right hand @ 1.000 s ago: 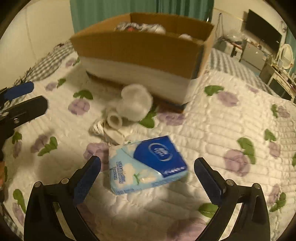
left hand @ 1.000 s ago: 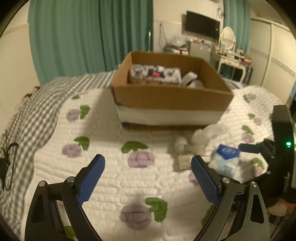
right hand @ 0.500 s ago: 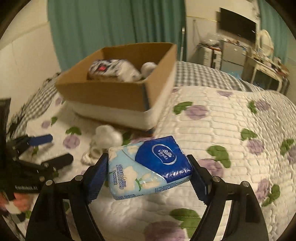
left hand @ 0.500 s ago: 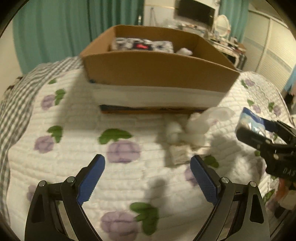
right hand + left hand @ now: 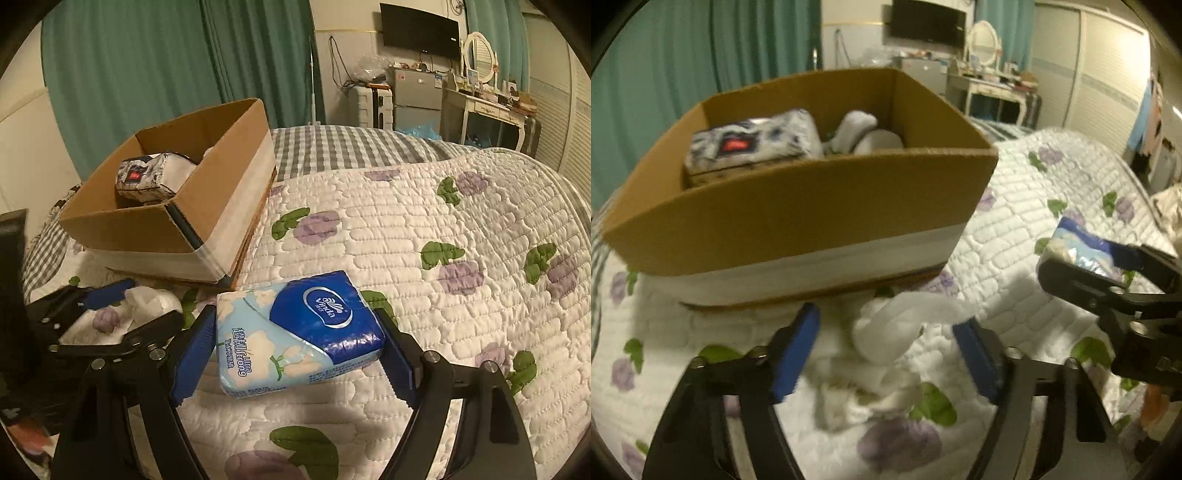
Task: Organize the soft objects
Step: 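Grasp the blue tissue packet with the right tool while the left tool grasps white cloth, then drop the tissue packet and white cloth into the box, opening both tools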
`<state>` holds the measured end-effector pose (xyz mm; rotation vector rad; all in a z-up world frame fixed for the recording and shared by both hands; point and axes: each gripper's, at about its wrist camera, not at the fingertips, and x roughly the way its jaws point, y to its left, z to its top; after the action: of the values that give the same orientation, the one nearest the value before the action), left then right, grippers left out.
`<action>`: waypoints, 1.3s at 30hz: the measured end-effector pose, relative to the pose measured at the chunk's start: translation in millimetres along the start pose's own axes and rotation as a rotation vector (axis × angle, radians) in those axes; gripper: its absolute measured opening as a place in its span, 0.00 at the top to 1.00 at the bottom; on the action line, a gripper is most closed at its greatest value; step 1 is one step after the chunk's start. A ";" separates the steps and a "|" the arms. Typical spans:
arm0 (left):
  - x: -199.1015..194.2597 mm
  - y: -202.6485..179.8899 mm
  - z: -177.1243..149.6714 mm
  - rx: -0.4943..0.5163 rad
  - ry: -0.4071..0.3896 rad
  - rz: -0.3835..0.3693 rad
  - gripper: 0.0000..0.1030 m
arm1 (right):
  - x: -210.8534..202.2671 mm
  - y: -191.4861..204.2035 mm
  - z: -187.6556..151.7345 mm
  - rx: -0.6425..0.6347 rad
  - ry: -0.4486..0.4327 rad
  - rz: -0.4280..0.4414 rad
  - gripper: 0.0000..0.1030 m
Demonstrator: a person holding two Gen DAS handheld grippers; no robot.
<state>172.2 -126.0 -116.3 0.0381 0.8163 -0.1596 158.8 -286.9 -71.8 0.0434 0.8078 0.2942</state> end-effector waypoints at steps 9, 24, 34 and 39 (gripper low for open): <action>19.6 3.8 -2.5 0.017 0.049 -0.043 0.69 | 1.7 5.1 -1.4 -0.016 0.002 0.010 0.21; -108.7 30.5 4.6 0.046 -0.112 -0.072 0.69 | -84.3 58.9 21.2 -0.042 -0.127 -0.030 0.21; -161.0 52.2 46.3 0.079 -0.230 0.006 0.69 | -110.0 112.4 86.6 -0.117 -0.225 0.029 0.21; -143.6 56.7 63.0 0.116 -0.252 0.048 0.69 | -78.6 123.8 125.1 -0.106 -0.236 0.062 0.21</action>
<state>129.8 -57.7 29.8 0.1445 0.5537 -0.1626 167.3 -180.7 88.9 0.0036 0.5566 0.3822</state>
